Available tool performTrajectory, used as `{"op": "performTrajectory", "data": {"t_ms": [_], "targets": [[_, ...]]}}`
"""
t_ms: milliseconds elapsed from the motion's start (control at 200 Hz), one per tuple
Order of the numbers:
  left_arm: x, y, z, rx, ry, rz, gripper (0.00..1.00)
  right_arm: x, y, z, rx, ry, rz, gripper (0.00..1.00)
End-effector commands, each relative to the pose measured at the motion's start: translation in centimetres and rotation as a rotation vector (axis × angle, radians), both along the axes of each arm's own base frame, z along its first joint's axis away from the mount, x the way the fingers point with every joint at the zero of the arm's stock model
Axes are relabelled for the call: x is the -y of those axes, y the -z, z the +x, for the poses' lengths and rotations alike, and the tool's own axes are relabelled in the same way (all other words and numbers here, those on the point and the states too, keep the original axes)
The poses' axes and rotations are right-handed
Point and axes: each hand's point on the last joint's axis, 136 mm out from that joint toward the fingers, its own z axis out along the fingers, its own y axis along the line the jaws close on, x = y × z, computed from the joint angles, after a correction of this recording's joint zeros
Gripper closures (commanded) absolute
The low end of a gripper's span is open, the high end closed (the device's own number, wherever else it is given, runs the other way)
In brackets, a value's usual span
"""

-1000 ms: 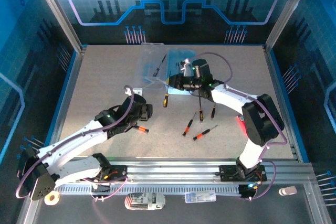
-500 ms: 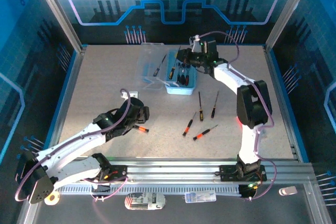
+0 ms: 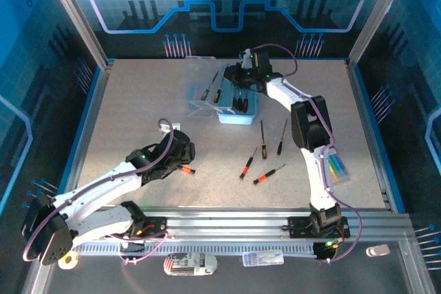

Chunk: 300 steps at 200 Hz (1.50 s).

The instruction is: Pack the tool kit

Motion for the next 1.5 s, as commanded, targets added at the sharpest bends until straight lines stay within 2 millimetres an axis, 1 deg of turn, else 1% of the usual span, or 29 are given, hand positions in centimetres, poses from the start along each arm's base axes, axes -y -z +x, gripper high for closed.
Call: {"op": "performTrajectory", "data": {"t_ms": [0,55,100,245,305,340,390,440,460,535,575,740,805,825,835,850,906,981,1091,1151,1211,1241,1266,1276,1361,1496], "targets": [[-0.1,0.0,0.2,0.014,-0.028,-0.038,0.40,-1.6,1.0,-0.6,-0.052,-0.036,0.021,0.88],[-0.1,0.0,0.2,0.011,-0.029,-0.035,0.40,-2.0,1.5,-0.6,-0.070,-0.038,0.036,0.87],[-0.1,-0.1,0.1,0.009,-0.031,-0.040,0.40,-2.2,1.4,-0.6,-0.076,-0.047,0.052,0.87],[0.0,-0.2,0.2,0.009,-0.027,-0.036,0.40,-2.7,1.8,-0.2,-0.081,-0.050,0.038,0.84],[0.0,-0.3,0.2,0.008,-0.029,-0.039,0.40,-2.8,2.3,0.0,-0.099,-0.051,0.038,0.80],[0.0,-0.4,0.2,0.008,-0.028,-0.044,0.40,-3.0,2.2,0.1,-0.104,-0.057,0.042,0.78],[0.1,-0.3,0.2,0.007,-0.023,-0.045,0.40,-3.0,2.4,0.1,-0.130,-0.064,0.040,0.73],[0.1,-0.2,0.2,0.005,-0.022,-0.042,0.40,-2.9,2.1,0.1,-0.133,-0.061,0.037,0.63],[0.1,-0.2,0.1,0.003,-0.023,-0.040,0.40,-2.8,1.9,0.1,-0.128,-0.058,0.035,0.62],[0.1,-0.2,0.0,-0.005,-0.022,-0.044,0.39,-2.5,1.1,0.1,-0.118,-0.044,0.037,0.62],[0.2,-0.2,0.0,-0.006,-0.020,-0.047,0.39,-2.5,0.3,0.0,-0.107,-0.045,0.048,0.61],[0.4,-0.9,0.3,0.007,-0.008,-0.046,0.38,-1.2,-2.6,-0.2,-0.053,-0.019,0.057,0.61],[0.7,-1.2,0.4,0.012,0.000,-0.055,0.35,-0.7,-4.0,-0.5,-0.027,-0.021,0.063,0.61],[0.7,-1.3,0.4,0.015,0.001,-0.056,0.35,-0.6,-3.9,-0.6,-0.026,-0.020,0.061,0.61],[0.7,-1.2,0.4,0.015,0.002,-0.055,0.35,-0.4,-5.1,-0.7,-0.005,-0.021,0.066,0.61],[0.7,-1.3,0.5,0.017,0.003,-0.055,0.34,-0.3,-5.7,-0.9,0.009,-0.021,0.066,0.61],[0.7,-1.3,0.6,0.021,0.001,-0.050,0.32,0.4,-6.7,-1.3,0.035,-0.013,0.055,0.61],[0.8,-1.3,0.7,0.017,0.002,-0.050,0.28,1.2,-7.8,-2.1,0.066,-0.013,0.039,0.61],[1.2,-1.2,0.8,0.014,0.016,-0.056,0.26,2.5,-8.6,-3.8,0.101,-0.013,-0.010,0.61],[1.3,-0.9,0.8,0.003,0.021,-0.054,0.26,3.3,-8.3,-5.1,0.109,-0.008,-0.044,0.60],[1.5,-0.7,0.7,-0.012,0.028,-0.055,0.26,4.4,-7.6,-6.4,0.113,0.004,-0.082,0.60],[1.6,-0.5,0.6,-0.019,0.034,-0.055,0.26,5.1,-6.9,-7.1,0.111,0.012,-0.107,0.60],[1.8,-0.5,0.7,-0.019,0.039,-0.056,0.26,5.6,-6.8,-7.7,0.118,0.018,-0.126,0.60],[1.8,-0.4,0.7,-0.021,0.041,-0.054,0.26,5.7,-6.3,-8.0,0.110,0.019,-0.136,0.60],[2.4,-0.4,1.0,-0.026,0.062,-0.053,0.26,7.6,-4.6,-10.3,0.096,0.044,-0.226,0.60],[4.7,0.0,1.7,-0.052,0.123,-0.104,0.26,10.4,-1.2,-14.5,0.051,0.061,-0.373,0.59]]}}
